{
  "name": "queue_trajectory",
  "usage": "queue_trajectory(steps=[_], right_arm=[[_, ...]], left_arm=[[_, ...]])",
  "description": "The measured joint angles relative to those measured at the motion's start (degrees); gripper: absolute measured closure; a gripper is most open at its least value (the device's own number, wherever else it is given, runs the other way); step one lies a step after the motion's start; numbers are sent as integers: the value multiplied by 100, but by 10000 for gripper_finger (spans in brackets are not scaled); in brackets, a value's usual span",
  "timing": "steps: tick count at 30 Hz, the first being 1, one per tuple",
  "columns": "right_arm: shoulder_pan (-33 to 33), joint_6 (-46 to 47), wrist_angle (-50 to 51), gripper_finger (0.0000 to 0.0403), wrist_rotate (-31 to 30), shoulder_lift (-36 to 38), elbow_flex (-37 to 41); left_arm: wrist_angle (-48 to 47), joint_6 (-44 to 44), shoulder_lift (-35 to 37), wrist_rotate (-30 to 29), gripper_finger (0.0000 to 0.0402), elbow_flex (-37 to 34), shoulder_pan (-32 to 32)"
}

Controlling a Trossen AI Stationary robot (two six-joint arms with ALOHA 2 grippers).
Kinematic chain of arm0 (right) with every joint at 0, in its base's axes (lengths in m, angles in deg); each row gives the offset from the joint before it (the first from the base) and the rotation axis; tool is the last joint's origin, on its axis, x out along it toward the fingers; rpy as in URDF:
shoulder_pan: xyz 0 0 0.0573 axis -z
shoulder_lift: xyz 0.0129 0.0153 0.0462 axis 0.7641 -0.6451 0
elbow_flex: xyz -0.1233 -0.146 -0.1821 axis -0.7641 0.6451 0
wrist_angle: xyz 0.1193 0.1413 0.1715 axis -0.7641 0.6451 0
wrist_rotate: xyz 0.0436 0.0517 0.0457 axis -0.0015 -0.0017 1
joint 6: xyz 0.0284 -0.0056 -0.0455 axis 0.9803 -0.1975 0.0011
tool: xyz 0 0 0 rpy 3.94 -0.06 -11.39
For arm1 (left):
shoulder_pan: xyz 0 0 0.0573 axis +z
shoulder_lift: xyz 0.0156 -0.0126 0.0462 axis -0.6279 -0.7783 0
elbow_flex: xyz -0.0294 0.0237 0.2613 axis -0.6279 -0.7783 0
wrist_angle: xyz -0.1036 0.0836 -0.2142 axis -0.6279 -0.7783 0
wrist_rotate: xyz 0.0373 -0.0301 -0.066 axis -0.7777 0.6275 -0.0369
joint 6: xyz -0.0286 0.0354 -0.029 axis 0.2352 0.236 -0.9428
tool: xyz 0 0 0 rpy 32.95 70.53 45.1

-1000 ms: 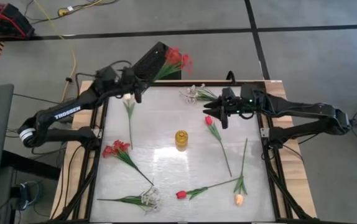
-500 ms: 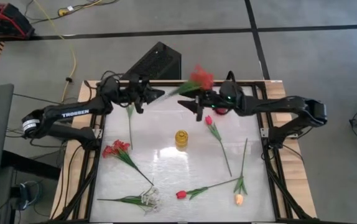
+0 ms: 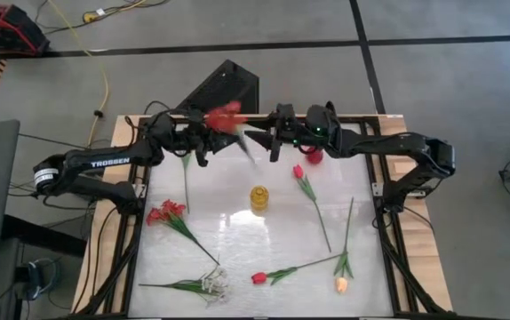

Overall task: Sort flowers into vase by color
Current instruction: Put the top red flowers into the red vase

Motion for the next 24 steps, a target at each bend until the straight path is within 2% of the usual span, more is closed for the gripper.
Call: queue_trajectory(steps=[7,10,12,15,18,21,24], right_arm=[[81,16,692,367,119,208,0],[116,14,1113,386,143,473,0],[117,15,1396,369,70,594,-2],[111,145,1873,310,-129,659,-2],[114,481,2176,248,-186,662,-2],[100,595,2312,192,-189,637,-2],[57,599,2346,153,-179,599,0]], left_arm=[[-158,102,112,63,401,-2,184],[-545,105,421,-16,401,2,536],[-1204,113,642,-148,401,9,819],[-2516,378,901,-507,401,9,1165],[-4051,1174,977,-1169,395,9,1376],[-4876,1998,663,-1810,373,7,1507],[-5274,2485,101,-1737,338,17,1746]])
